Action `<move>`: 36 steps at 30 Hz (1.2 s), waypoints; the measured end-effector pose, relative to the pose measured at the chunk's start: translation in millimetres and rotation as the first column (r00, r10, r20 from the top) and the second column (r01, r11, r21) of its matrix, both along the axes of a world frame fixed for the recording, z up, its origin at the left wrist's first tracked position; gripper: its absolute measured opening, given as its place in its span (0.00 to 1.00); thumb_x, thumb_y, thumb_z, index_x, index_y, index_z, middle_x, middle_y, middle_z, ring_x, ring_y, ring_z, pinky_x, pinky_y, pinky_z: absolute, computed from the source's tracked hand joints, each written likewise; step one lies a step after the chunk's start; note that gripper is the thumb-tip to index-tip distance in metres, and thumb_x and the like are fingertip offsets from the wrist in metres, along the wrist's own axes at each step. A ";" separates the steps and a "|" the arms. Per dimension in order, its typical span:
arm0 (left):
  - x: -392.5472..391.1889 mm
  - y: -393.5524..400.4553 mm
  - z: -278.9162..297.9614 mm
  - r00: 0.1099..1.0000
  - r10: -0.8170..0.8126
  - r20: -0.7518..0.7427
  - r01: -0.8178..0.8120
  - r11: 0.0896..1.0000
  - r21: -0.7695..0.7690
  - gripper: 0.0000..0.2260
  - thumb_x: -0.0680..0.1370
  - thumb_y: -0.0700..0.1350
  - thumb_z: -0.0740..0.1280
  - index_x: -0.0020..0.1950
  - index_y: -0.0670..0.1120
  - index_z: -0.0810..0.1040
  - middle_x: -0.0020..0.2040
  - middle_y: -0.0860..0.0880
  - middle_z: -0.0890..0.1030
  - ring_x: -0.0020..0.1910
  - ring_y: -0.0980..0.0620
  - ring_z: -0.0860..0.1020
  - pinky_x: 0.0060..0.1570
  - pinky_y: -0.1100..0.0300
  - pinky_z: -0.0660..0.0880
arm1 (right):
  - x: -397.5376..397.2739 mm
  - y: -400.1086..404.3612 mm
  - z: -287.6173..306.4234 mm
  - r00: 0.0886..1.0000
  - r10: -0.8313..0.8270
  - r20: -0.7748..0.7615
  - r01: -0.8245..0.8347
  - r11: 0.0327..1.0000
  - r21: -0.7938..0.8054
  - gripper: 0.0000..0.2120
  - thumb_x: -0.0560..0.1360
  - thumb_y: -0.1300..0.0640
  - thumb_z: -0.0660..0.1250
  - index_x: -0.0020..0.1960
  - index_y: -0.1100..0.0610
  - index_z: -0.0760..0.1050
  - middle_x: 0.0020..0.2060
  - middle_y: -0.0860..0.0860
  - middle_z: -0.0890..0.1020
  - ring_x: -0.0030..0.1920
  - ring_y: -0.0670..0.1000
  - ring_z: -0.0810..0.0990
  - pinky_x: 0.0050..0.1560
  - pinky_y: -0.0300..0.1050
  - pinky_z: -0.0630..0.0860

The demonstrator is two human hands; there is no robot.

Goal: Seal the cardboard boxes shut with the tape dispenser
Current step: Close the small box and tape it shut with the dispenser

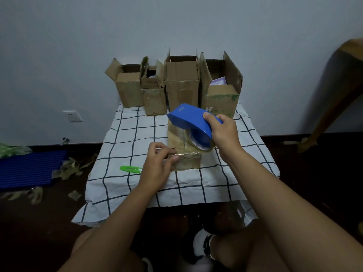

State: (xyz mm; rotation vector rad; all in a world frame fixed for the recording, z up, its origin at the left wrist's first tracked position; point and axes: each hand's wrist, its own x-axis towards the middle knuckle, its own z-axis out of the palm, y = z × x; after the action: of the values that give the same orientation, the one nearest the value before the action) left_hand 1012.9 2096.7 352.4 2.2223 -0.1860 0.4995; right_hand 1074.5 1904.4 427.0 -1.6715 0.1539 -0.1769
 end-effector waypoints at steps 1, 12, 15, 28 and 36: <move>-0.1 1.5 -1.0 1.000 -0.021 -0.010 0.020 0.999 -0.033 0.05 0.77 0.42 0.71 0.51 0.44 0.82 0.52 0.52 0.70 0.51 0.62 0.75 0.52 0.71 0.72 | 0.3 -1.4 -0.6 1.000 -0.003 -0.006 0.003 1.000 0.012 0.16 0.76 0.46 0.70 0.37 0.54 0.70 0.32 0.49 0.73 0.32 0.47 0.71 0.35 0.42 0.68; -1.9 11.3 3.6 0.972 -0.156 -0.178 0.113 0.967 -0.227 0.09 0.81 0.42 0.64 0.52 0.55 0.81 0.51 0.51 0.77 0.51 0.65 0.76 0.52 0.73 0.69 | 0.0 -5.2 -2.2 1.000 -0.008 -0.017 0.009 0.997 0.074 0.14 0.77 0.47 0.70 0.40 0.56 0.72 0.33 0.51 0.72 0.34 0.48 0.70 0.36 0.43 0.67; 0.3 19.9 7.5 0.945 -0.215 -0.246 0.158 0.960 -0.231 0.11 0.81 0.41 0.64 0.54 0.58 0.80 0.55 0.49 0.79 0.55 0.60 0.77 0.58 0.66 0.71 | -0.2 -4.7 -2.1 1.000 -0.010 -0.017 0.011 0.997 0.070 0.14 0.76 0.47 0.70 0.41 0.56 0.73 0.34 0.51 0.72 0.34 0.48 0.70 0.36 0.43 0.66; 9.0 21.6 8.7 0.980 -0.160 -0.121 0.173 0.980 0.099 0.05 0.74 0.45 0.74 0.49 0.48 0.82 0.44 0.60 0.80 0.44 0.66 0.76 0.43 0.71 0.70 | -2.2 -1.1 -1.0 1.000 -0.022 0.006 0.021 0.999 0.029 0.15 0.76 0.47 0.70 0.41 0.57 0.72 0.35 0.53 0.72 0.34 0.49 0.70 0.37 0.44 0.66; 2.6 2.4 15.0 0.995 0.029 0.091 -0.055 0.949 0.310 0.06 0.73 0.46 0.75 0.46 0.45 0.83 0.48 0.48 0.71 0.51 0.46 0.69 0.51 0.52 0.71 | -3.4 -1.9 -0.7 1.000 -0.021 0.006 0.021 0.998 0.061 0.14 0.77 0.47 0.70 0.41 0.57 0.72 0.35 0.53 0.72 0.34 0.49 0.70 0.37 0.44 0.66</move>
State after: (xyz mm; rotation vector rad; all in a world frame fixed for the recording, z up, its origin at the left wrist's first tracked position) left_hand 1015.5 2099.1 367.3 2.5192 -0.2795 0.6249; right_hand 1071.1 1902.4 426.3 -1.6089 0.1703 -0.1916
